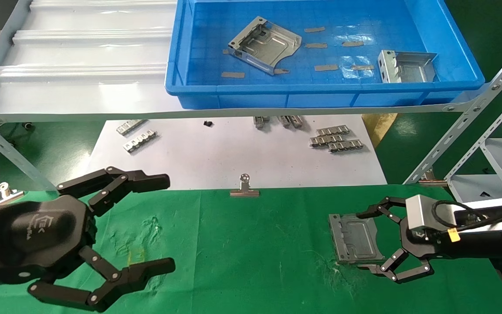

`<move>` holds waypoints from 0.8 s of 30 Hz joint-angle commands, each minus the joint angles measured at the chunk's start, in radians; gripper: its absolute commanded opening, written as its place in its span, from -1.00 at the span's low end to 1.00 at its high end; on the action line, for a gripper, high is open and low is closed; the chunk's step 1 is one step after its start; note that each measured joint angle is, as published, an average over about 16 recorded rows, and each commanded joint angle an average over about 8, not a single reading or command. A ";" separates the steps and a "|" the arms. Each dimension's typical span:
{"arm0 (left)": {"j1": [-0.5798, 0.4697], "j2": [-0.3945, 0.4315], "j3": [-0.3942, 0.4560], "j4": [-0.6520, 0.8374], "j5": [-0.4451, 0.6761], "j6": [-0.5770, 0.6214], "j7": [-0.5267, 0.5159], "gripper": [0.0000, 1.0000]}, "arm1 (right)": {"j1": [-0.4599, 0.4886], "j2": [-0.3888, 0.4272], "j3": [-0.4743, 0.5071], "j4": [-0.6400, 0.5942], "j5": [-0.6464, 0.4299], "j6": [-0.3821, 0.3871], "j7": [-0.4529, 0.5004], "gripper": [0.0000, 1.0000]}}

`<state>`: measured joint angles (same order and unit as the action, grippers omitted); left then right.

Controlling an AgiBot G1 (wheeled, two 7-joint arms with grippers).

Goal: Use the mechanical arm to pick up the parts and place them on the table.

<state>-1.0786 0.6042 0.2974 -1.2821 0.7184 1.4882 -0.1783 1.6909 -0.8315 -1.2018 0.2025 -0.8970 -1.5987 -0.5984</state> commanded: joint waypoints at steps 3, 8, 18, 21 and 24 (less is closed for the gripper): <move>0.000 0.000 0.000 0.000 0.000 0.000 0.000 1.00 | -0.030 0.011 0.046 0.053 0.008 0.005 0.039 1.00; 0.000 0.000 0.001 0.001 0.000 0.000 0.000 1.00 | -0.085 0.030 0.127 0.148 0.022 0.014 0.108 1.00; -0.001 0.000 0.001 0.001 -0.001 0.000 0.001 1.00 | -0.193 0.069 0.289 0.339 0.052 0.032 0.246 1.00; -0.001 0.000 0.001 0.001 -0.001 0.000 0.001 1.00 | -0.226 0.080 0.338 0.396 0.061 0.038 0.288 1.00; -0.001 0.000 0.001 0.001 -0.001 0.000 0.001 1.00 | -0.258 0.092 0.387 0.453 0.070 0.043 0.329 1.00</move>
<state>-1.0793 0.6038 0.2987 -1.2814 0.7176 1.4881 -0.1775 1.4327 -0.7394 -0.8155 0.6555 -0.8276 -1.5555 -0.2693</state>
